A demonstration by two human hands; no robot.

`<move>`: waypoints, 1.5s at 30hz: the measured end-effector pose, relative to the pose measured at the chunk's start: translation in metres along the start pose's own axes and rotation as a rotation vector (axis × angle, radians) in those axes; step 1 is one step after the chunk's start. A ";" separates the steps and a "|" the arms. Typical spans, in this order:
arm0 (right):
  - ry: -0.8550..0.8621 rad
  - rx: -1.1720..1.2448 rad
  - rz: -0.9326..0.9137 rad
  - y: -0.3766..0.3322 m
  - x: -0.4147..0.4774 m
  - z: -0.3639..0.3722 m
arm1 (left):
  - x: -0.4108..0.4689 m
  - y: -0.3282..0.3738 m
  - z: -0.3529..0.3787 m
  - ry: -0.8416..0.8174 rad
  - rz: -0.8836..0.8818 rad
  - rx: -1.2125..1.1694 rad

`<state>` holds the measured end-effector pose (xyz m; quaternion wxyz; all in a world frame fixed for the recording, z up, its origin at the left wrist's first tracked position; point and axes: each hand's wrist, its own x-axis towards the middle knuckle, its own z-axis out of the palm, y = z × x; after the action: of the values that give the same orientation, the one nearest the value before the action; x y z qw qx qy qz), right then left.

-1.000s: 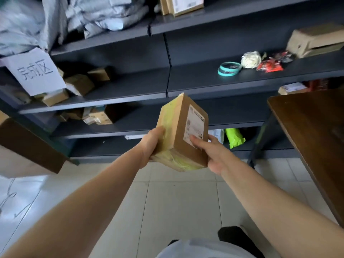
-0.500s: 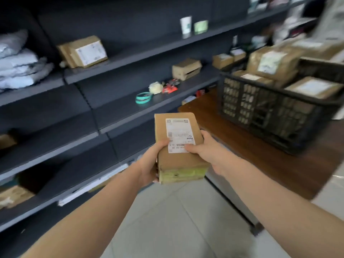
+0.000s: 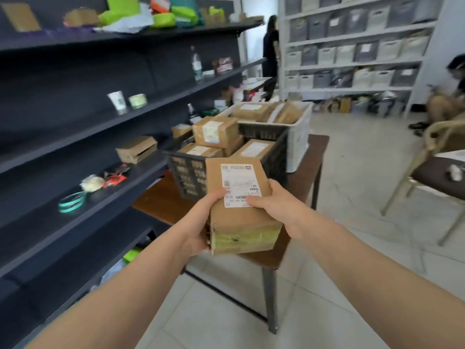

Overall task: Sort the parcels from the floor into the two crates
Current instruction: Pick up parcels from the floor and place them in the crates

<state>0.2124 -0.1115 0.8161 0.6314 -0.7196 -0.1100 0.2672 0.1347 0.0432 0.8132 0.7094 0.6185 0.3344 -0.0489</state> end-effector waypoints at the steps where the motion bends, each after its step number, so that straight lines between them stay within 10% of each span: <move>1: 0.028 -0.007 -0.003 -0.003 -0.002 -0.026 | 0.003 0.007 0.026 -0.019 0.001 0.007; 11: 0.126 -0.007 0.008 -0.027 0.007 -0.198 | 0.035 0.050 0.194 -0.112 -0.030 0.049; 31: 0.153 0.048 -0.066 -0.118 0.301 -0.308 | 0.275 0.241 0.270 -0.088 0.090 -0.061; 45: -0.192 -0.101 -0.117 -0.190 0.551 -0.339 | 0.423 0.351 0.299 0.315 0.142 -0.360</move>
<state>0.8829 -0.0926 0.8851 0.5953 -0.7140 -0.2251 0.2916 0.7547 -0.0029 0.8869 0.7489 0.5041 0.4000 0.1583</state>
